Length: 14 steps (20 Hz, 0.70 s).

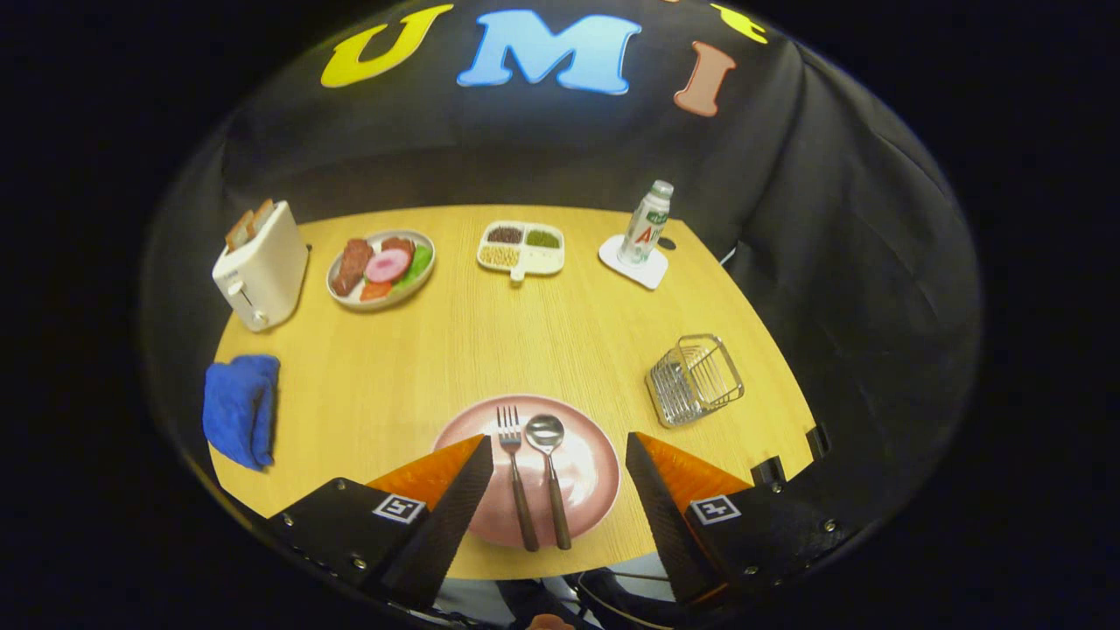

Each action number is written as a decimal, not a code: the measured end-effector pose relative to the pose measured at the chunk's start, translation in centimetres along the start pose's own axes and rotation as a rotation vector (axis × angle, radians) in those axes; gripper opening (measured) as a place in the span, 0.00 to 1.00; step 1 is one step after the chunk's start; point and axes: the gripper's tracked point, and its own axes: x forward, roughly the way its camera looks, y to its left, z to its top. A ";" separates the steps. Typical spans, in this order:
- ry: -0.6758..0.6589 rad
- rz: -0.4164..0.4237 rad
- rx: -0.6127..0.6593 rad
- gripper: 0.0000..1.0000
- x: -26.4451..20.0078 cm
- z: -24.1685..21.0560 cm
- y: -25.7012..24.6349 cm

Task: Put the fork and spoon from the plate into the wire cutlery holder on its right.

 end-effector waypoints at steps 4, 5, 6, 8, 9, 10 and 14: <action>0.203 -0.005 -0.082 0.95 3.2 -4.0 0.2; 0.238 -0.003 -0.098 0.95 3.9 -4.7 0.2; 0.264 0.001 -0.110 0.94 4.3 -5.3 0.2; 0.295 0.002 -0.112 0.94 5.2 -6.1 0.2; 0.305 0.004 -0.105 0.94 5.5 -6.5 0.2; 0.316 0.009 -0.096 0.94 5.8 -6.9 0.2; 0.338 0.007 -0.080 0.93 6.9 -7.6 -0.5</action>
